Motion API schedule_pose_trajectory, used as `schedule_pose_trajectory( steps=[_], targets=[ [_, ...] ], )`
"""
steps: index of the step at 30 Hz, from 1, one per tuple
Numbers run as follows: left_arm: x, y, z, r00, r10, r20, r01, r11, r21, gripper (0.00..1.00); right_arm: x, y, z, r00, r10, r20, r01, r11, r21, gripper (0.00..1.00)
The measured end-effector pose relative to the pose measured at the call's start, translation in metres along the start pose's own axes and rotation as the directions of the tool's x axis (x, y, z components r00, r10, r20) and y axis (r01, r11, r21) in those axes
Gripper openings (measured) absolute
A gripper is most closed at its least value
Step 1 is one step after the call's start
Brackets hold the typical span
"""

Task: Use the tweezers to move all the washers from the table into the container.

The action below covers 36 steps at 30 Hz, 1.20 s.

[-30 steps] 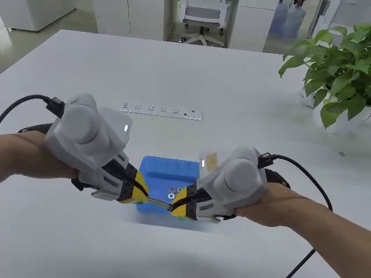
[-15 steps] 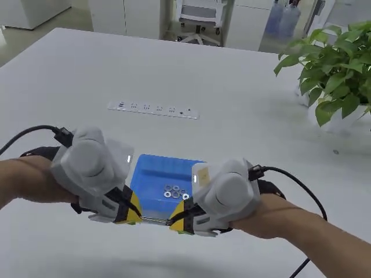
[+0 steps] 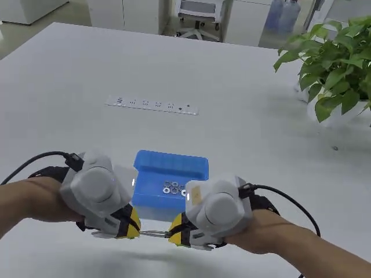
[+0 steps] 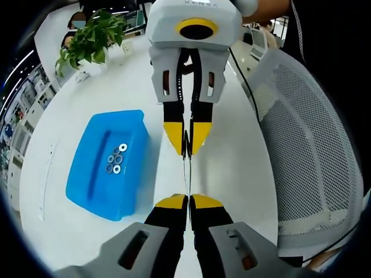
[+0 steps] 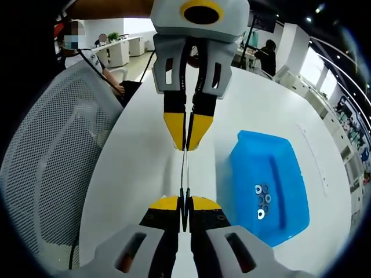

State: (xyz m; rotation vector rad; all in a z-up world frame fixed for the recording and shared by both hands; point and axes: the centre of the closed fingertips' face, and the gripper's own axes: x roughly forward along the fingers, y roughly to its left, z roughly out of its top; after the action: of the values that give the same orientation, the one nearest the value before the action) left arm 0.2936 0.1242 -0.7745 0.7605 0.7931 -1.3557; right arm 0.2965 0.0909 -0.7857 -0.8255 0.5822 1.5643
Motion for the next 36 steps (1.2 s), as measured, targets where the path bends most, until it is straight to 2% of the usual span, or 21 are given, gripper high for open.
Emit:
schedule_pose_trajectory(
  steps=[7,17,36],
  targets=[
    [0.011,-0.002,-0.005,0.9999,-0.012,-0.008,0.012,1.000,-0.003,0.06,0.009,0.005,-0.009,0.9999,-0.004,-0.010,0.005,1.000,0.018,0.05],
    [0.024,-0.007,-0.007,0.9995,-0.029,-0.014,0.029,1.000,-0.001,0.06,0.013,0.012,-0.018,0.9991,-0.001,-0.042,0.002,1.000,0.019,0.07],
    [0.029,-0.014,-0.019,0.9982,-0.049,-0.035,0.049,0.999,-0.017,0.06,0.018,0.019,-0.022,0.9977,0.005,-0.068,-0.006,1.000,-0.008,0.10]
  ],
)
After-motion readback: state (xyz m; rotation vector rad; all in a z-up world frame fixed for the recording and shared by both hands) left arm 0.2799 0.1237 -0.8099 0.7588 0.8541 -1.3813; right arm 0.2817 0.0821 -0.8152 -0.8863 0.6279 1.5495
